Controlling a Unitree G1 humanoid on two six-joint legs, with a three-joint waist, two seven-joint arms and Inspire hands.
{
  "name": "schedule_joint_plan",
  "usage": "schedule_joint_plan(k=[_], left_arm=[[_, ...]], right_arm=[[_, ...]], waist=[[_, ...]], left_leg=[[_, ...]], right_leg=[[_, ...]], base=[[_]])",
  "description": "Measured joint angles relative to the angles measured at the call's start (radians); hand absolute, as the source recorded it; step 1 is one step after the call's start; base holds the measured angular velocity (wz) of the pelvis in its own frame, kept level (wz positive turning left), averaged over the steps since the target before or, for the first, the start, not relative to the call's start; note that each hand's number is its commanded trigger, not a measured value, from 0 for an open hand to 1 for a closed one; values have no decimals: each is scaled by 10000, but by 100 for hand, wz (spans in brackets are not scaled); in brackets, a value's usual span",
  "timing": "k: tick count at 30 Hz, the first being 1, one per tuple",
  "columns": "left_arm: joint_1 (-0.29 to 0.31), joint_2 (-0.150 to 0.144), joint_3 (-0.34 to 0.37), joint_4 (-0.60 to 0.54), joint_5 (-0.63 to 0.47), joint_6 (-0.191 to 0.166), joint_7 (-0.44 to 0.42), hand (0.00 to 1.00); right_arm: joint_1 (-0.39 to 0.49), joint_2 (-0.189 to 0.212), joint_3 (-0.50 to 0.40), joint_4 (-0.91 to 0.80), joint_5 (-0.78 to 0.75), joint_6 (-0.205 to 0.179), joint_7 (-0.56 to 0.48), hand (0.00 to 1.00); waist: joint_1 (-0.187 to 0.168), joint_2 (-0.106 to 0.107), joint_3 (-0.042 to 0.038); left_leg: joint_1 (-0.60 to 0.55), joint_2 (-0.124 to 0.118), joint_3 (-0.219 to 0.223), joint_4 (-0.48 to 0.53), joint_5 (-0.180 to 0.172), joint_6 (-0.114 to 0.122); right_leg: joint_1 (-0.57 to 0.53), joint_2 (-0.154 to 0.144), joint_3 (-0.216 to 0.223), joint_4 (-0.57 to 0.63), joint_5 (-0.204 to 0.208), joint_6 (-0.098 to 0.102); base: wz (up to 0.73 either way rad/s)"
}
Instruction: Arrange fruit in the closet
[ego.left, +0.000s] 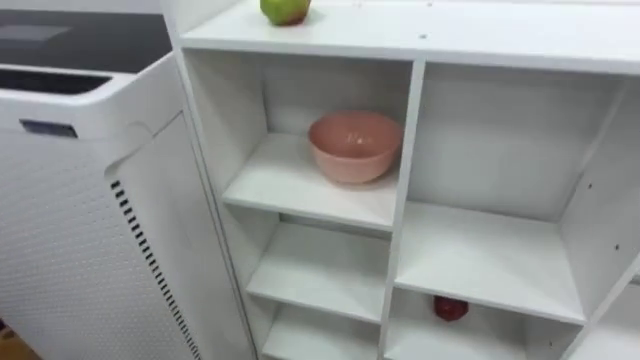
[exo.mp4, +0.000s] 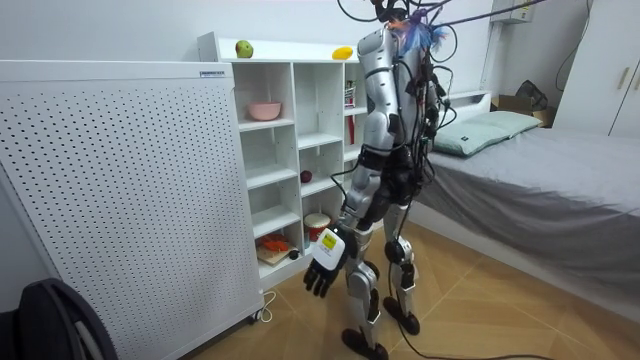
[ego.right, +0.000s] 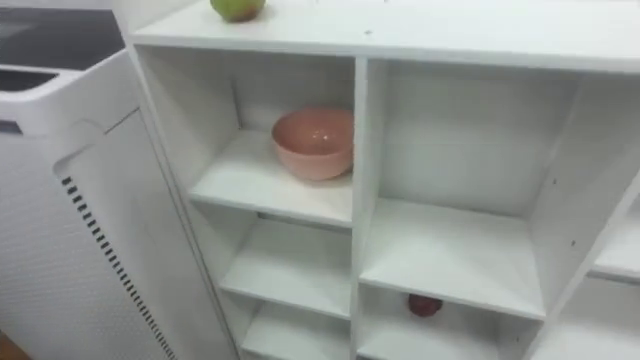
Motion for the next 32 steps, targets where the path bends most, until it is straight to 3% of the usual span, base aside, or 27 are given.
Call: schedule_joint_plan(k=[4,7,11,15,18,26,32], left_arm=[[124,-400,203,-148,283,106,279,0],[69,-544,531,-349,451,239,395,0],[-75,-686,633,-319,451,318,642,0],[-199,-746,688,-255,679,530,563,0],[-322,-1006,1188,-228,975,666,432,0],[-639,-1149,1354,-233,986,665,137,0],[-655,-1295,1404,-194,975,666,-172,0]], right_arm=[[33,421,-675,431,741,44,1,0],[28,696,-1095,443,965,224,11,0],[-52,755,-1276,632,1458,349,120,0],[-313,847,-1362,1252,1798,738,584,0],[-506,991,-1712,1541,2018,945,924,0],[-605,1042,-1836,1680,2878,1309,1822,0],[-658,1044,-2033,1743,2885,1529,2464,0]], waist=[[-322,-35,-31],[-500,-55,-28],[-656,-1,-34],[-726,-13,-21],[-936,-26,-15],[-1188,-32,-7],[-1181,-49,2]], left_leg=[[1045,-73,50,-589,6,-3],[1342,-79,144,-765,6,-3],[1658,-71,286,-918,6,-4],[2059,-26,532,-1115,2,-11],[2290,-42,535,-1188,3,-12],[2564,-44,567,-1201,5,-11],[2678,-32,689,-1235,4,-10]], right_leg=[[1019,120,138,-724,127,128],[1227,144,300,-772,133,131],[1415,176,526,-866,146,132],[1695,237,820,-910,156,136],[1884,240,919,-1003,164,148],[2063,266,1060,-1016,169,150],[2070,271,1145,-972,169,149]], base=[[-6],[-10],[-14],[-17],[-8],[-2],[-6]])
